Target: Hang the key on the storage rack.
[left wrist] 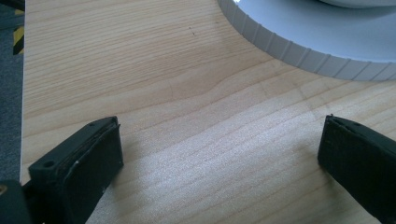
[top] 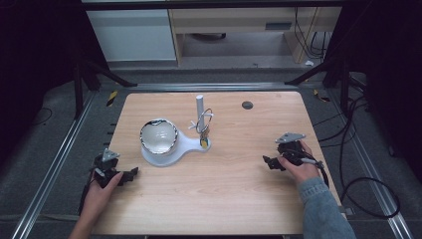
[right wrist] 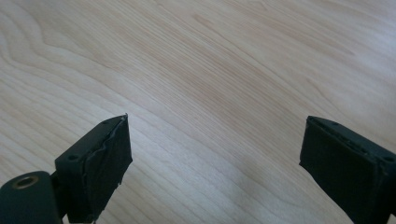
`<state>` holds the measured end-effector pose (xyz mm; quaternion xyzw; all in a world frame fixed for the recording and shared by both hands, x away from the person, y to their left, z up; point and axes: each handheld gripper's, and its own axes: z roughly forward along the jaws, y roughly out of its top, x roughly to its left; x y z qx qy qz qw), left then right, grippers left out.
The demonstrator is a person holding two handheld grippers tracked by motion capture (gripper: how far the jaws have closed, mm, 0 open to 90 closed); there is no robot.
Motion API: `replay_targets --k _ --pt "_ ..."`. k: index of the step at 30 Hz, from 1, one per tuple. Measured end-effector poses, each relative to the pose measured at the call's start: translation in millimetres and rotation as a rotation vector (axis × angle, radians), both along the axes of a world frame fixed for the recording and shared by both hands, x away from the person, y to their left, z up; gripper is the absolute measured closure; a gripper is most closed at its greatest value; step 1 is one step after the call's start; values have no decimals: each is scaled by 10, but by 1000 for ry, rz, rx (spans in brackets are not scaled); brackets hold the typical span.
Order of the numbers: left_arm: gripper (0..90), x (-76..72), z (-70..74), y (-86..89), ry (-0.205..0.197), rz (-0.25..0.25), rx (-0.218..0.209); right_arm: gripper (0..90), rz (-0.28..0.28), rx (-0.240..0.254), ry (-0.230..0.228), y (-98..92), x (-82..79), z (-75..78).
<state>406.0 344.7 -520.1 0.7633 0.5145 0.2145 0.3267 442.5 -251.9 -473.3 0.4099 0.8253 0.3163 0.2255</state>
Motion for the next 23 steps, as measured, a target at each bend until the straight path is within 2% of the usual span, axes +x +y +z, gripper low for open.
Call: replay_targets --k 2,9,12,16,18,23 --pt "0 0 0 0 0 0 0 108 -24 24 6 -62 -7 -44" --pt "0 0 0 0 0 0 0 95 -62 6 31 -106 9 -188" --pt "0 0 0 0 0 0 0 65 -72 -17 38 -95 15 -247" --pt "0 1 0 0 0 -1 0 40 -87 23 45 -122 33 -280" --pt "0 1 0 0 0 -1 0 1 -107 71 49 -149 47 -322" --pt "0 1 0 1 0 -1 0 1 -132 72 40 -157 50 -332"
